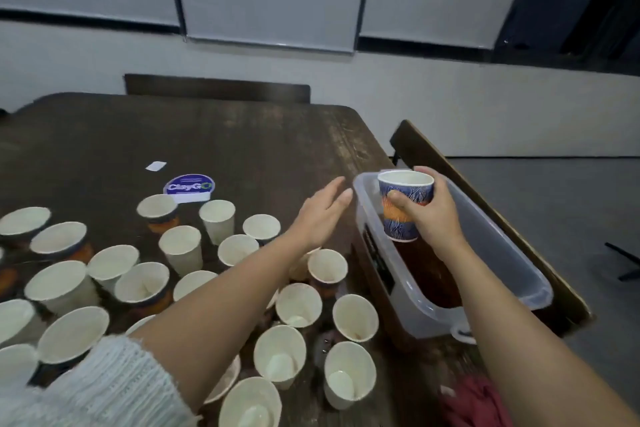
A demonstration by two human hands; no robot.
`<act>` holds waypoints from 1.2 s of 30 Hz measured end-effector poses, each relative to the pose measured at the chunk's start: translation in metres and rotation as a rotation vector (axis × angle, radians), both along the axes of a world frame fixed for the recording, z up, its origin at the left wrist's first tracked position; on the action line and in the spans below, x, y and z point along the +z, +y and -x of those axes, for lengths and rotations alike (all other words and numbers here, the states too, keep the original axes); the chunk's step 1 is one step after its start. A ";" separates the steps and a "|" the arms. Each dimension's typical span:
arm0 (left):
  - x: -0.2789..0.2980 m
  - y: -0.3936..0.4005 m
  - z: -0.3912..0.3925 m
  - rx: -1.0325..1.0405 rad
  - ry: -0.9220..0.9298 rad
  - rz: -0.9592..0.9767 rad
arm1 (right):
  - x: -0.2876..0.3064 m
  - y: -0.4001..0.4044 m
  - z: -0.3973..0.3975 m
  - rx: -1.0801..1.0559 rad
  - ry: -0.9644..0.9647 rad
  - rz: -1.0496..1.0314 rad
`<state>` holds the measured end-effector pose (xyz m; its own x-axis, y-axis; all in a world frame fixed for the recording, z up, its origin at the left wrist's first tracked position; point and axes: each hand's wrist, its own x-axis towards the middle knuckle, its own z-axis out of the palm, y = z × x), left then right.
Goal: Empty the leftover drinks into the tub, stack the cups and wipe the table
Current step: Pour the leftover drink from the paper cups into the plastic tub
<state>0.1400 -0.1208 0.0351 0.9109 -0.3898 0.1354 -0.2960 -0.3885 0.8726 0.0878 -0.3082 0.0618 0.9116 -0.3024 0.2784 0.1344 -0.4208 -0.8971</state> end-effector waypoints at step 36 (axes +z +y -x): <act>-0.080 0.614 0.043 0.521 0.342 -0.667 | -0.076 0.586 -0.064 0.764 0.374 0.757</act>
<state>0.0971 0.4936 -0.0445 0.9426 0.1812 -0.2804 0.2916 -0.8561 0.4267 0.1521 0.2774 -0.0140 0.8492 0.4981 -0.1752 0.3657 -0.7942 -0.4853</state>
